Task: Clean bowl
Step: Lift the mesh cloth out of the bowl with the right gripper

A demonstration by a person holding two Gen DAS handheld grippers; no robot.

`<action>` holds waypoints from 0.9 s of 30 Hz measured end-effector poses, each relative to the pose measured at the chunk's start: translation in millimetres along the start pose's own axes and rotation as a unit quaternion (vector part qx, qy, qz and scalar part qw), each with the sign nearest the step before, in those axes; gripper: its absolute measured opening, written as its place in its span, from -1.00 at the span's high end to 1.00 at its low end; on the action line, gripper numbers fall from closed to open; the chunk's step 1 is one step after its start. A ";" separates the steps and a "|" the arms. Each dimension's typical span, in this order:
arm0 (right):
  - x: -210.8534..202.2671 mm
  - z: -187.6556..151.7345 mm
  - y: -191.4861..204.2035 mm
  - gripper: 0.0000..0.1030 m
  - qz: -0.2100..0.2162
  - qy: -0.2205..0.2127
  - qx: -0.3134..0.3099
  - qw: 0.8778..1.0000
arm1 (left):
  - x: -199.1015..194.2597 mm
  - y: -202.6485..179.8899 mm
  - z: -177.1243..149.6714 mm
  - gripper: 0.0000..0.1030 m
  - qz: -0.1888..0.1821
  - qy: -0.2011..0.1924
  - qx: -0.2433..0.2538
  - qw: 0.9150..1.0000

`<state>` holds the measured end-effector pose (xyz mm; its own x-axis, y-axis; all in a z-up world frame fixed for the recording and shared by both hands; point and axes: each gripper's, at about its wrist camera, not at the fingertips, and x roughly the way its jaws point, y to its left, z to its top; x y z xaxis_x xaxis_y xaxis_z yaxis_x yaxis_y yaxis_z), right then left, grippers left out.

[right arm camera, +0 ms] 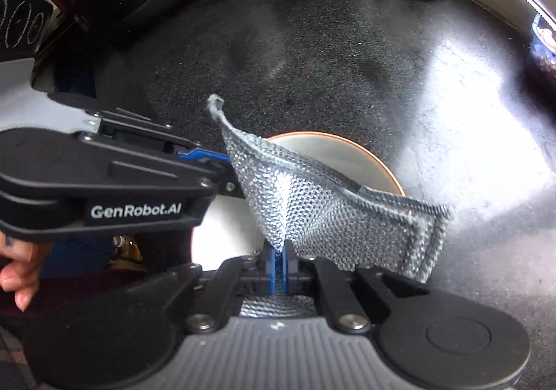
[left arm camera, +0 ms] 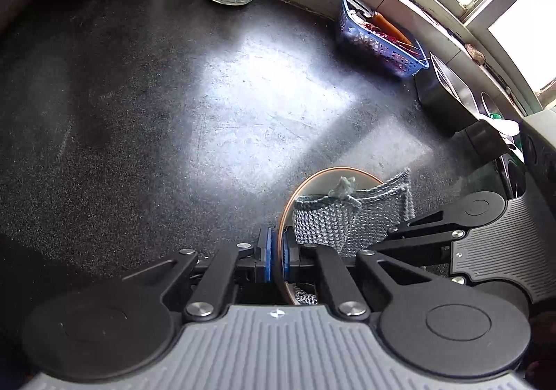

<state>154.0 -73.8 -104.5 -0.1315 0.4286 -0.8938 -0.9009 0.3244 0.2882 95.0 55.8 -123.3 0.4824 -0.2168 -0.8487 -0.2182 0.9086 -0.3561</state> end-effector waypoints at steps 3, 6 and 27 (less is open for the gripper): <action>-1.8 -2.2 -6.1 0.96 0.008 -0.024 0.020 0.999 | -0.3 6.9 0.1 0.89 -0.018 0.001 -0.005 1.000; -10.8 -5.5 -8.4 0.96 0.002 -0.044 0.028 0.999 | -2.4 4.0 -1.6 0.90 -0.005 -0.004 0.009 1.000; -83.8 -21.6 -37.3 0.96 -0.047 -0.112 0.052 0.991 | -14.6 -5.8 -4.2 0.92 0.045 -0.036 0.156 0.986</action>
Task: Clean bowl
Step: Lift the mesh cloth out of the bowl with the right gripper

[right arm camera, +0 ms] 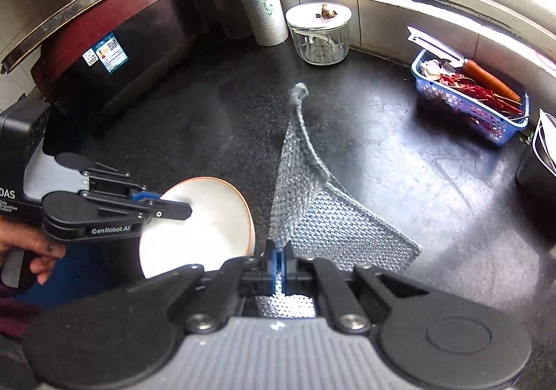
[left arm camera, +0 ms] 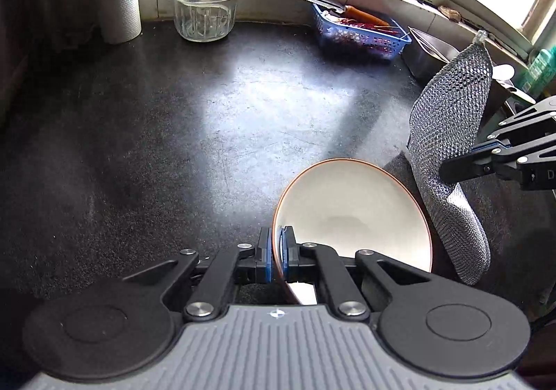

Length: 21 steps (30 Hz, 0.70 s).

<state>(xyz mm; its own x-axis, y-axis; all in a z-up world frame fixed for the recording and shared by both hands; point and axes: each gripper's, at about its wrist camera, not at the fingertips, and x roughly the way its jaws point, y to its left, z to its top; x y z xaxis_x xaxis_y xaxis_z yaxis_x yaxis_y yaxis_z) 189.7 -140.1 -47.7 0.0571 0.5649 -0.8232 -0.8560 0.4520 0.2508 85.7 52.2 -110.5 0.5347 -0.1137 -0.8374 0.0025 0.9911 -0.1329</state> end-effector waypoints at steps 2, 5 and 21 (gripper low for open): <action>4.7 -2.1 -0.1 0.96 0.009 0.006 -0.001 1.000 | -1.0 -2.6 0.7 0.92 0.000 -0.001 0.017 1.000; 17.4 -1.0 -2.8 0.96 0.010 0.011 -0.002 1.000 | -2.6 -5.6 2.8 0.92 -0.002 -0.003 0.028 1.000; 66.0 18.1 -16.6 0.96 0.032 0.057 0.001 0.998 | 12.6 6.5 5.7 0.92 -0.035 0.023 -0.005 0.999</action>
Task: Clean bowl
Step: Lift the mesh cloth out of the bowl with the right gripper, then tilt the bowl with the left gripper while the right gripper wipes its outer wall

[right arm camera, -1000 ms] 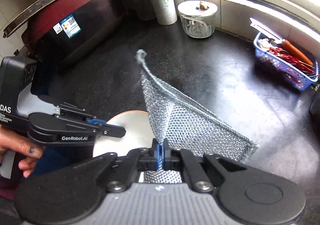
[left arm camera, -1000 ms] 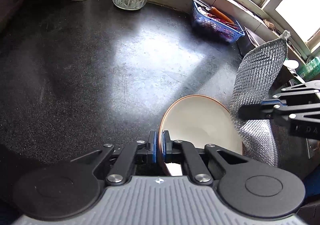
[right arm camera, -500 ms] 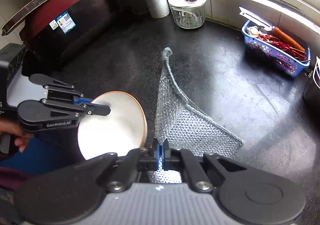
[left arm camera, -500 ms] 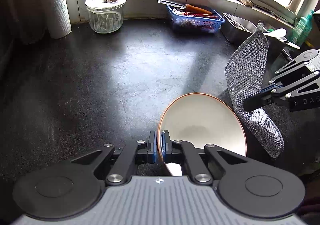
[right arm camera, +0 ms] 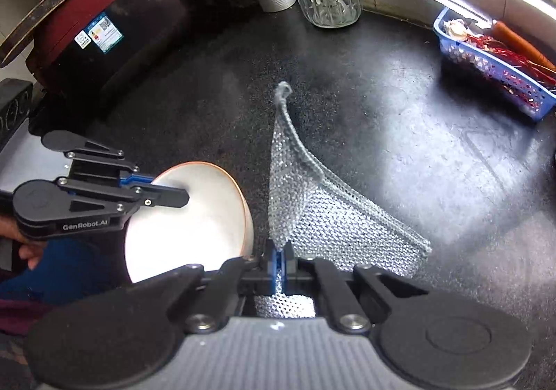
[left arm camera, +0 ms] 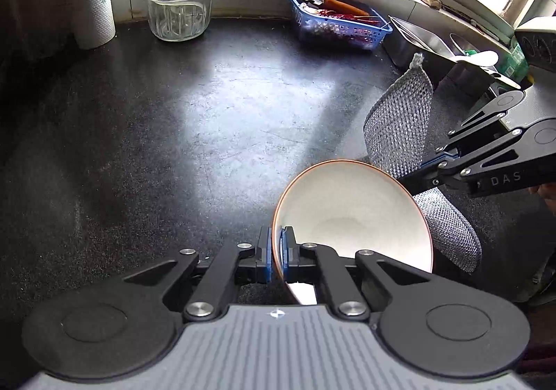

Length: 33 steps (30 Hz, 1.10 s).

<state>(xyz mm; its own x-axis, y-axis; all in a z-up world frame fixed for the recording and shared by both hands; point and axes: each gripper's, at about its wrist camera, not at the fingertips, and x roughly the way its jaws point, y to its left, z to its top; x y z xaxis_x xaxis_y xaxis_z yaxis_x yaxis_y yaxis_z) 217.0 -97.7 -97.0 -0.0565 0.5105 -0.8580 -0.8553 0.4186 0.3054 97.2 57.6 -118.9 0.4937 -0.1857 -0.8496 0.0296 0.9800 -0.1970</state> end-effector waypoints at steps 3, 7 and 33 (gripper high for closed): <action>5.0 -4.1 1.6 0.96 0.008 0.009 0.002 1.000 | 0.5 2.6 0.3 0.91 -0.006 0.000 -0.005 1.000; 2.0 -10.1 2.9 0.96 0.024 0.008 0.008 1.000 | 1.3 5.4 2.4 0.91 -0.015 0.003 -0.008 1.000; -11.9 -34.1 -0.9 0.96 0.023 -0.014 0.034 0.999 | -48.8 -11.0 9.1 -0.02 -0.018 -0.027 0.054 0.998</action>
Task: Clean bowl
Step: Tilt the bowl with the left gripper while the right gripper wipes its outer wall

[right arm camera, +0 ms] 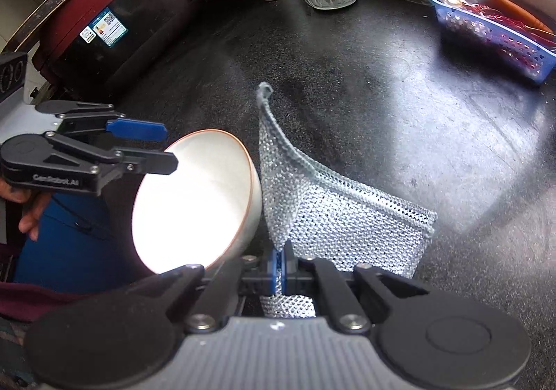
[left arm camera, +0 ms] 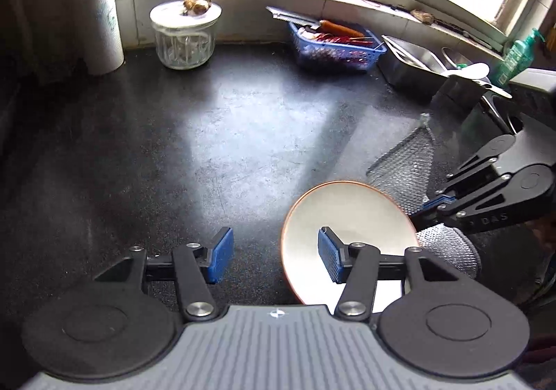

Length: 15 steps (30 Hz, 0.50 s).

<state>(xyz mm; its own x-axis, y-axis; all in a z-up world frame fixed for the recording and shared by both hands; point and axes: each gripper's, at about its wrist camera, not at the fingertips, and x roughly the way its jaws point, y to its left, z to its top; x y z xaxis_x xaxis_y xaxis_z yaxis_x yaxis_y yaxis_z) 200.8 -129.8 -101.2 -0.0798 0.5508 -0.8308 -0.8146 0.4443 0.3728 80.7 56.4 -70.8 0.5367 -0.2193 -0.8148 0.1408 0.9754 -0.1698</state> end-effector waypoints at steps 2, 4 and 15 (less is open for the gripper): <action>-2.1 -1.7 -0.6 0.96 0.001 -0.003 0.002 1.000 | -8.1 -14.2 2.5 -0.02 -0.021 0.003 0.037 0.999; -3.5 -2.9 -1.0 0.96 0.001 -0.005 0.003 1.000 | -6.3 -32.7 0.7 -0.02 -0.041 0.018 0.085 0.995; -14.1 -8.6 -1.8 0.96 0.001 -0.022 0.014 1.000 | 34.1 -87.9 -16.7 0.02 -0.039 0.067 0.235 0.969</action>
<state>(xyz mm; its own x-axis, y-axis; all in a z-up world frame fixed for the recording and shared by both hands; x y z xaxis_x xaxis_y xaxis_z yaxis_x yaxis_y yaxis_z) 198.5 -144.5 -93.7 -0.0553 0.5817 -0.8115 -0.7978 0.4630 0.3862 72.7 -36.4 -92.9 0.4002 -0.2568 -0.8797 0.5574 0.8302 0.0112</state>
